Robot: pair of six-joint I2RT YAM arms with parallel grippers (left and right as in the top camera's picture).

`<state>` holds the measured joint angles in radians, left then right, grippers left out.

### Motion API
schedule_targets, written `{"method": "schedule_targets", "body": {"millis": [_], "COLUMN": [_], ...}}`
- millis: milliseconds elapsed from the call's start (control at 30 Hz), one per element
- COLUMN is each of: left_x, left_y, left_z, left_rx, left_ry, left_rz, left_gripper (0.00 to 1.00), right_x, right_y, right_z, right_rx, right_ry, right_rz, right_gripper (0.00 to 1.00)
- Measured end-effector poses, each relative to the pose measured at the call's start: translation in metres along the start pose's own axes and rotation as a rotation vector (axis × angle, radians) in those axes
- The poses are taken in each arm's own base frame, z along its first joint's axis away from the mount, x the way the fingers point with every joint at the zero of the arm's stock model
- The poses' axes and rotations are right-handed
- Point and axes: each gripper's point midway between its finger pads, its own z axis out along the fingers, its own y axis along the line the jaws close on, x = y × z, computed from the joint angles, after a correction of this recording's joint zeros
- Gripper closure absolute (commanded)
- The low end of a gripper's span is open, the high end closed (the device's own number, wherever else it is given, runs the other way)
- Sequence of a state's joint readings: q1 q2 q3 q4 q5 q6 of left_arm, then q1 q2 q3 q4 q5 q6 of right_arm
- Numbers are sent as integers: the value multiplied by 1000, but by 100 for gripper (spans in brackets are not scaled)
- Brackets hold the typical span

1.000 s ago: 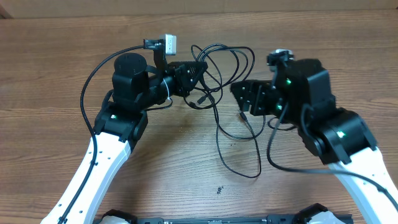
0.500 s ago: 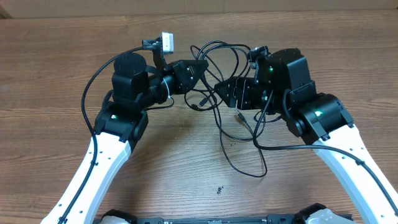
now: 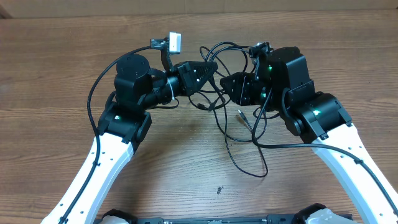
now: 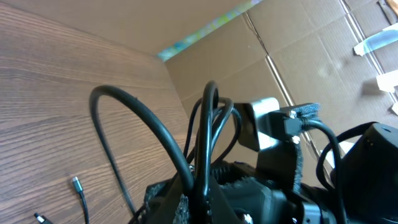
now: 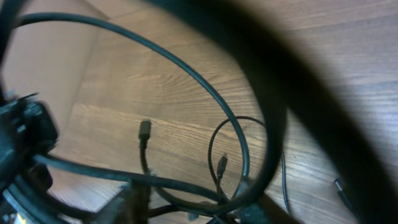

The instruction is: Untangle cables

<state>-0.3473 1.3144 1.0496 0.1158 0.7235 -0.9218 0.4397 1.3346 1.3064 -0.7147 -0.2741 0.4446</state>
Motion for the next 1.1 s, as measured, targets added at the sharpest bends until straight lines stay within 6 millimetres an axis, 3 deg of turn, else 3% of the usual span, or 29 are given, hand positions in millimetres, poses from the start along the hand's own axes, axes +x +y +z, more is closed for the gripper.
{"method": "schedule_targets", "body": {"millis": [167, 733, 900, 1100], "left_x": [0, 1, 1, 8], "left_y": [-2, 0, 16, 56], "left_z": [0, -2, -8, -17], "left_rx": [8, 8, -44, -205], "left_ry": [3, 13, 22, 40], "left_rz": [-7, 26, 61, 46], "left_gripper": [96, 96, 96, 96], "right_x": [-1, 2, 2, -1], "right_y": [-3, -19, -22, -26], "right_z": [0, -1, -1, -2], "right_rx": [20, 104, 118, 142], "right_ry": [-6, -8, -11, -24], "right_rz": [0, 10, 11, 10], "right_gripper": [96, 96, 96, 96]}}
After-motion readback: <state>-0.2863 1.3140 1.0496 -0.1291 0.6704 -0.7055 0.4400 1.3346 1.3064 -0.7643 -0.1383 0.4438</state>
